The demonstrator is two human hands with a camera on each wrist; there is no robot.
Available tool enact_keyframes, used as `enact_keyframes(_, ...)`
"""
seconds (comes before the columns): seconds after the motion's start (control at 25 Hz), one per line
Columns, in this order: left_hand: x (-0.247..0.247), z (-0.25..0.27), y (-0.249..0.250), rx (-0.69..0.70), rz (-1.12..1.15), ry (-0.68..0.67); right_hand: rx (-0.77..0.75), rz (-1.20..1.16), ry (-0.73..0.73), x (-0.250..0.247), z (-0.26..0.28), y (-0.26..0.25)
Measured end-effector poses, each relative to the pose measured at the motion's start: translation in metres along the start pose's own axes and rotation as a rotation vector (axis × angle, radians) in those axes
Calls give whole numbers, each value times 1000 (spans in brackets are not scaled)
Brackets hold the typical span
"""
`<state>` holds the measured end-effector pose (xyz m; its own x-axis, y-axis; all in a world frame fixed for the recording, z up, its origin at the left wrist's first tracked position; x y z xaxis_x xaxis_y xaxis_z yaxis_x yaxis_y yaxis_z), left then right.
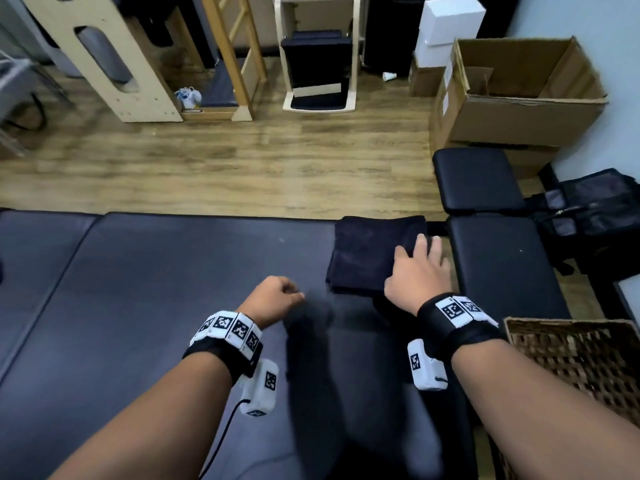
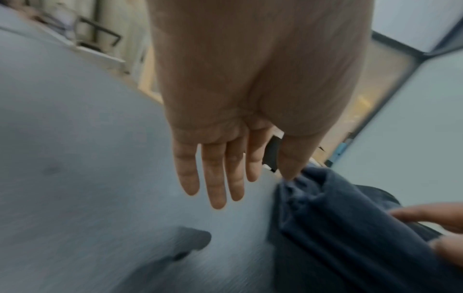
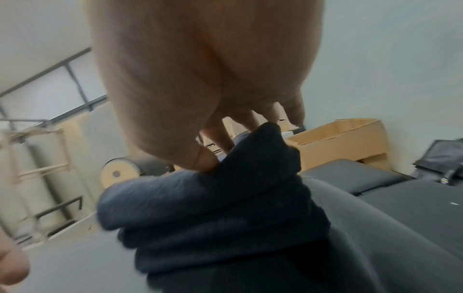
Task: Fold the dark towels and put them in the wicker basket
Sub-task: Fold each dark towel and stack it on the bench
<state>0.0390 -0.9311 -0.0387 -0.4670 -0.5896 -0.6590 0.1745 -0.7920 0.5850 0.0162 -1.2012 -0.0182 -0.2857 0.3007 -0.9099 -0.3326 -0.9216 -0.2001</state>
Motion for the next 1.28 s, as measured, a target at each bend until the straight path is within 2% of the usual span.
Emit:
enact_keyframes(0.08,0,36,-39,-66,112,-6,-113,86,73,14,26,-15)
enact_keyframes(0.12,0,55,-61,-99,144,-4,-164,109,57,24,39,-24)
enact_keyframes(0.32,10,164,-181,-273,126,11,-409,52,-152,84,108,-87)
enact_keyframes(0.44,18,240,-263,-393,109,77,-541,24,-352,130,162,-141)
enact_keyframes(0.64,52,371,-388,-619,239,62,-614,160,-578,196,254,-224)
enact_keyframes(0.88,92,520,-482,-848,370,115,-634,390,-783,270,327,-302)
enact_keyframes(0.92,94,536,-490,-874,393,127,-647,452,-813,278,331,-309)
enact_keyframes(1.08,105,596,-534,-990,570,178,-850,792,-865,308,359,-366)
enact_keyframes(1.28,82,616,-594,-1036,651,190,-890,836,-902,355,352,-448)
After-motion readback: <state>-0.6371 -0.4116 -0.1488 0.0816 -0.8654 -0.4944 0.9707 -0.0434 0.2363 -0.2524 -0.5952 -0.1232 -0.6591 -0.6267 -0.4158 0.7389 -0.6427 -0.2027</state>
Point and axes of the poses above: each hand's wrist, its own z-axis away from the middle knuckle, its own x-axis out of the palm, y = z × x, the point moved 5 cm from there along -z, towards the middle knuckle, and after that the axes turned 5 degrees about -z, right-handed, at the moved point
